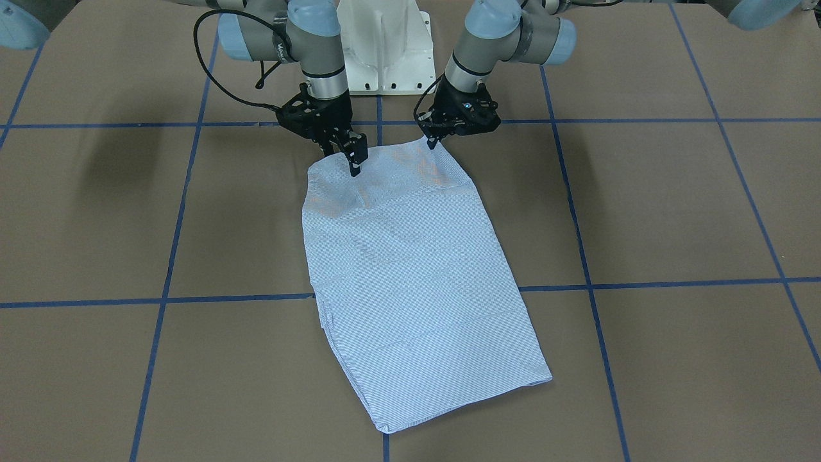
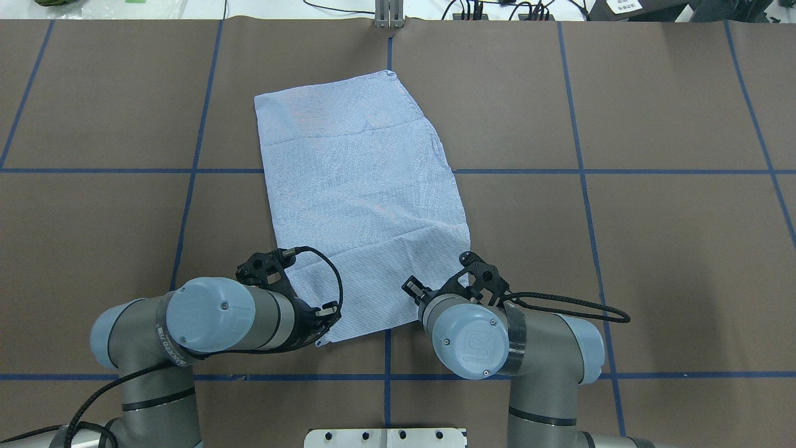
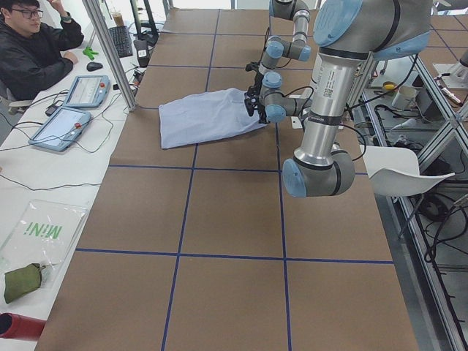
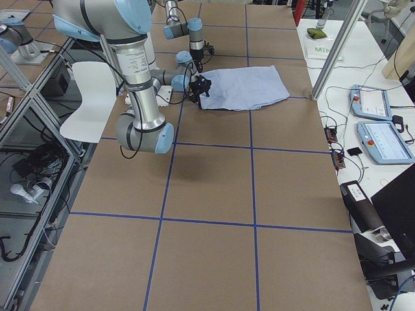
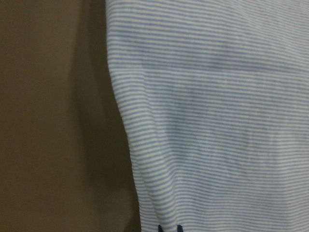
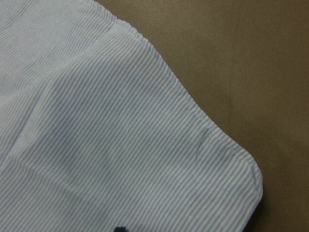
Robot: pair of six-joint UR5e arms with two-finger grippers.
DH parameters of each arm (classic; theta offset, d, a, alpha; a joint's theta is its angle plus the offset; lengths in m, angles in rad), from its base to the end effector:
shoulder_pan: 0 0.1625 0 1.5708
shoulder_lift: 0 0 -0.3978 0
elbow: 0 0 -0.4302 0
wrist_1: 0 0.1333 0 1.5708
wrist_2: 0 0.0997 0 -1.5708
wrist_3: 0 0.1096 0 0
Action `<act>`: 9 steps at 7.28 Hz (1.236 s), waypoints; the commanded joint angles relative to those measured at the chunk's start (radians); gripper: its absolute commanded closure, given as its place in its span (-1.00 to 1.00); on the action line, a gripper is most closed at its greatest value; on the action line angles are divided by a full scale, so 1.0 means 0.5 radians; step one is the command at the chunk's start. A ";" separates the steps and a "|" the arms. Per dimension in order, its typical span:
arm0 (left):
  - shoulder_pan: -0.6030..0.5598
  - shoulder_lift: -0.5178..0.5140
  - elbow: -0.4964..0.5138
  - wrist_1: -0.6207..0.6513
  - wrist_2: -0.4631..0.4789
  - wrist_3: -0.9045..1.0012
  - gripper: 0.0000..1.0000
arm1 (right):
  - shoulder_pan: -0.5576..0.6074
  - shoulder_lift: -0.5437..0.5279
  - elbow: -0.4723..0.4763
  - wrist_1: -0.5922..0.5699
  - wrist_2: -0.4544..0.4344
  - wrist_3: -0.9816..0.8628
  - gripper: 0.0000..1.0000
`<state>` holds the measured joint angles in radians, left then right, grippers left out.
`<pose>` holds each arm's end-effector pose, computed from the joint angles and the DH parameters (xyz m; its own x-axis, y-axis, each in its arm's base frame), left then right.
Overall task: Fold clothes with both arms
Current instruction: 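Grasp the near edge with both grippers and lift it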
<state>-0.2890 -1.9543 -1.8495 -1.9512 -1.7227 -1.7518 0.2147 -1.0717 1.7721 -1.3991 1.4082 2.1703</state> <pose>0.5725 -0.2920 0.2354 0.4470 -0.3185 -0.8359 0.2408 0.9428 -0.2305 -0.6188 -0.2895 0.2277 0.3319 0.6422 0.6909 -0.6282 0.6969 -0.3460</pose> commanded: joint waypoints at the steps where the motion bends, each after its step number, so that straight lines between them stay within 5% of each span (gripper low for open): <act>1: 0.001 0.000 -0.004 0.000 0.000 0.000 1.00 | 0.000 0.020 -0.016 -0.003 0.000 0.102 1.00; 5: -0.005 0.000 -0.068 0.000 -0.003 0.003 1.00 | 0.040 0.014 0.066 -0.024 -0.028 0.096 1.00; 9: -0.014 0.021 -0.490 0.021 -0.171 0.003 1.00 | -0.103 -0.089 0.767 -0.492 -0.021 0.089 1.00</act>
<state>-0.2938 -1.9489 -2.0029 -1.9480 -1.7546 -1.7481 0.2104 -1.0918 2.0101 -1.5592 1.3995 2.2137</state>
